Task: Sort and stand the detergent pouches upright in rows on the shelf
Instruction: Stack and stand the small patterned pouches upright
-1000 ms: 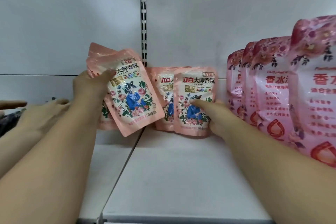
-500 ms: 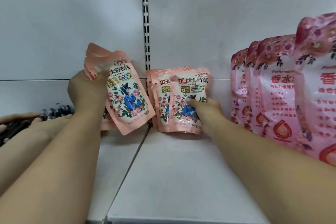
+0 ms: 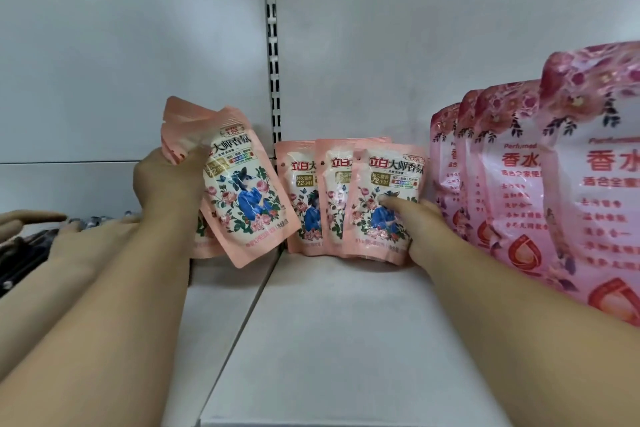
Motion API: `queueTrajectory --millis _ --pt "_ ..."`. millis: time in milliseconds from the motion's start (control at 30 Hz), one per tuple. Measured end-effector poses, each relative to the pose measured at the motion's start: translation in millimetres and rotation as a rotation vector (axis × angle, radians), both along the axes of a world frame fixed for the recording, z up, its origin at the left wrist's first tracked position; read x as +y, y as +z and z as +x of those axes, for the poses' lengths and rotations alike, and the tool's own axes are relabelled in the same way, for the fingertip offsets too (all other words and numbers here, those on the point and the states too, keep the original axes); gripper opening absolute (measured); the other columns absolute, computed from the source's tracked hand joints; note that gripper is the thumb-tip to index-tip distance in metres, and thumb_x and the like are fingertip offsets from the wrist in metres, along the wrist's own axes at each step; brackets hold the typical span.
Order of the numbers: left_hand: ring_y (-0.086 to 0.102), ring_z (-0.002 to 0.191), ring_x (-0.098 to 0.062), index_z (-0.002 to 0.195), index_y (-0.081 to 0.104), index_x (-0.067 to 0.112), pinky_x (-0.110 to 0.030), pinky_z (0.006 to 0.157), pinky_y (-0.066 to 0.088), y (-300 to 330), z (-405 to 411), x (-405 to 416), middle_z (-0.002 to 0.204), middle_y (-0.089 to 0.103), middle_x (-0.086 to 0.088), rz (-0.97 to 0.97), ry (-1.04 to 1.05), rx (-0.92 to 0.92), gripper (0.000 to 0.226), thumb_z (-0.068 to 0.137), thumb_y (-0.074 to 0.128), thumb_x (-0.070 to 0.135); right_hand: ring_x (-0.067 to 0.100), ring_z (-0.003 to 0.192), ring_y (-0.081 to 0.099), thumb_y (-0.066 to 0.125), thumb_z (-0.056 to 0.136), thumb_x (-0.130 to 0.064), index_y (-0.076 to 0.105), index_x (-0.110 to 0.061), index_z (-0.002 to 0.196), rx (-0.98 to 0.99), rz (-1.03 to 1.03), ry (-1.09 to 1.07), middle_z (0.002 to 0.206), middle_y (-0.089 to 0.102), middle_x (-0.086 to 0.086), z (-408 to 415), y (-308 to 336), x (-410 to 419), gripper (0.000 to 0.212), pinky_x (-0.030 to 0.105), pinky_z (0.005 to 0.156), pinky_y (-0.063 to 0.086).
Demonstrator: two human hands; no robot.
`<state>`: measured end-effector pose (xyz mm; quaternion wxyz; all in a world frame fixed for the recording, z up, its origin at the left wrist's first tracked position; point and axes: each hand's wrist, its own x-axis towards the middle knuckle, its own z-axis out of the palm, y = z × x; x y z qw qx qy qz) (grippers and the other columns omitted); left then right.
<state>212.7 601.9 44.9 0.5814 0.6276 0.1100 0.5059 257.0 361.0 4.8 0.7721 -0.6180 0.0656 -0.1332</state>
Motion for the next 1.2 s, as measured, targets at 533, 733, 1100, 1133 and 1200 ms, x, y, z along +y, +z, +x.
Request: queueTrajectory --millis 533,733,1100,1133,1200 --pt "0.056 0.061 -0.011 0.065 0.051 0.023 -0.022 0.055 0.045 7 -11 -9 0.07 0.058 0.006 -0.04 -0.154 -0.074 0.024 0.082 0.067 0.028 0.01 0.068 0.057 0.063 0.083 -0.008 0.048 -0.018 0.093 -0.244 -0.169 -0.121 0.09 0.061 -0.002 -15 17 10 0.02 0.025 0.056 0.049" --pt "0.062 0.064 -0.015 0.069 0.056 0.023 -0.039 0.069 0.052 13 -29 -14 0.075 0.064 0.003 0.024 -0.234 -0.129 0.018 0.082 0.068 0.027 0.016 0.077 0.065 0.063 0.085 -0.016 0.055 -0.02 0.096 -0.224 -0.152 0.181 0.091 0.066 -0.001 -23 18 16 0.014 0.032 0.07 0.053" --pt "0.061 0.049 -0.011 0.072 0.053 0.023 -0.022 0.046 0.05 21 -47 -5 0.055 0.065 0.007 -0.016 -0.378 -0.133 0.016 0.079 0.068 0.025 0.028 0.088 0.067 0.065 0.083 -0.023 0.057 -0.026 0.083 -0.186 -0.01 0.173 0.093 0.07 0.003 -11 18 30 0.008 0.05 0.087 0.051" --pt "0.062 0.047 -0.007 0.073 0.054 0.022 -0.019 0.044 0.05 22 -47 -4 0.052 0.065 0.008 -0.046 -0.43 -0.144 0.015 0.08 0.067 0.023 0.027 0.086 0.068 0.066 0.082 -0.023 0.057 -0.027 0.084 -0.207 0.009 0.174 0.092 0.07 0.002 -11 23 29 0.009 0.05 0.085 0.052" --pt "0.066 0.055 -0.01 0.077 0.056 0.022 -0.025 0.057 0.055 22 -45 -5 0.059 0.069 0.006 -0.045 -0.503 -0.097 0.011 0.081 0.066 0.025 0.027 0.09 0.067 0.069 0.079 -0.027 0.059 -0.028 0.088 -0.241 -0.015 0.203 0.096 0.071 0.001 -11 30 29 0.013 0.051 0.087 0.051"
